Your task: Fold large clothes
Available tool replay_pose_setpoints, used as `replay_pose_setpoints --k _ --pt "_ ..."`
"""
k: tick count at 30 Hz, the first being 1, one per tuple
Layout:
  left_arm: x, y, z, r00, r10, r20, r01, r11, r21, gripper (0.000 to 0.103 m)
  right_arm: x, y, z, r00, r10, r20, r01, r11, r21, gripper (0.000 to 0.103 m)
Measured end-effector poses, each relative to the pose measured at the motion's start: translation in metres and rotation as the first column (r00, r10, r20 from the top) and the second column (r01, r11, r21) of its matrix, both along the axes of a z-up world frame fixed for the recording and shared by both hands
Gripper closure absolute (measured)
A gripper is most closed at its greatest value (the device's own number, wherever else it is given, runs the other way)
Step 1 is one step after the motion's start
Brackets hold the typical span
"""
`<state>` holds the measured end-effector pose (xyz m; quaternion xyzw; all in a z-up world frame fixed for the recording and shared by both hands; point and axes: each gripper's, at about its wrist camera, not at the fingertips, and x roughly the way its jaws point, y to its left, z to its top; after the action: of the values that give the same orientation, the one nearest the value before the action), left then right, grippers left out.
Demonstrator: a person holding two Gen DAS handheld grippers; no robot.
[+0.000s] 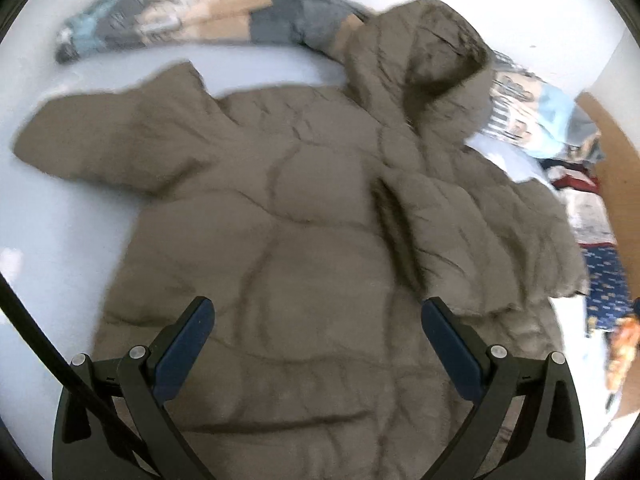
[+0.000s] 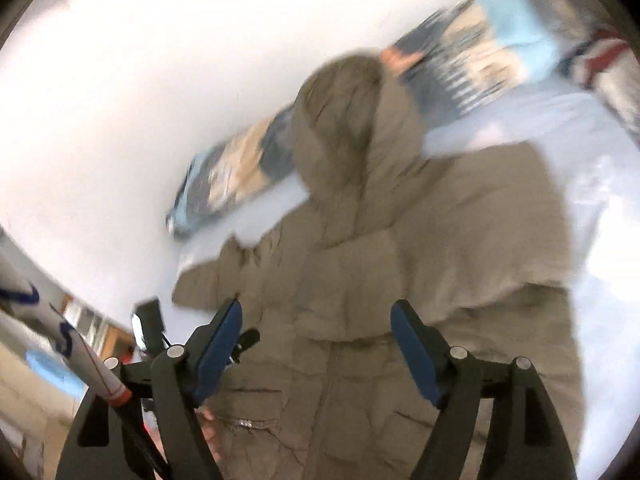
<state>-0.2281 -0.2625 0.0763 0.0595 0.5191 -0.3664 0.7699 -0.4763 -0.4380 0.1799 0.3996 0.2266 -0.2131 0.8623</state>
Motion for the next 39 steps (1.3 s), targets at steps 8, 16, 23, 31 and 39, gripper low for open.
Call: replay_pose_setpoints --k 8,16,23,31,39 --pt "-0.006 -0.020 -0.007 0.984 0.001 -0.177 -0.017 0.995 -0.093 0.001 -0.028 -0.068 -0.030 0.943 -0.260 -0.207 0.242 0.964 -0.107 0.044" --pt "-0.001 -0.065 -0.015 0.953 0.051 -0.300 -0.085 0.991 -0.101 0.005 -0.052 -0.104 -0.038 0.926 -0.305 -0.222 0.312 0.950 -0.004 0.068" --pt "-0.005 -0.094 -0.024 0.958 0.069 -0.278 -0.085 0.995 -0.046 0.062 -0.061 -0.094 -0.023 0.933 -0.292 -0.211 0.289 0.956 -0.044 0.068" --pt "0.002 -0.094 0.002 0.998 0.056 -0.002 -0.056 0.998 0.028 0.070 -0.088 -0.123 -0.046 0.911 -0.356 -0.210 0.370 0.928 0.032 0.068" --pt "0.030 -0.100 -0.004 0.994 0.026 0.103 -0.036 0.995 0.097 0.070 -0.021 -0.104 -0.072 0.934 -0.194 -0.301 0.186 0.981 -0.056 0.069"
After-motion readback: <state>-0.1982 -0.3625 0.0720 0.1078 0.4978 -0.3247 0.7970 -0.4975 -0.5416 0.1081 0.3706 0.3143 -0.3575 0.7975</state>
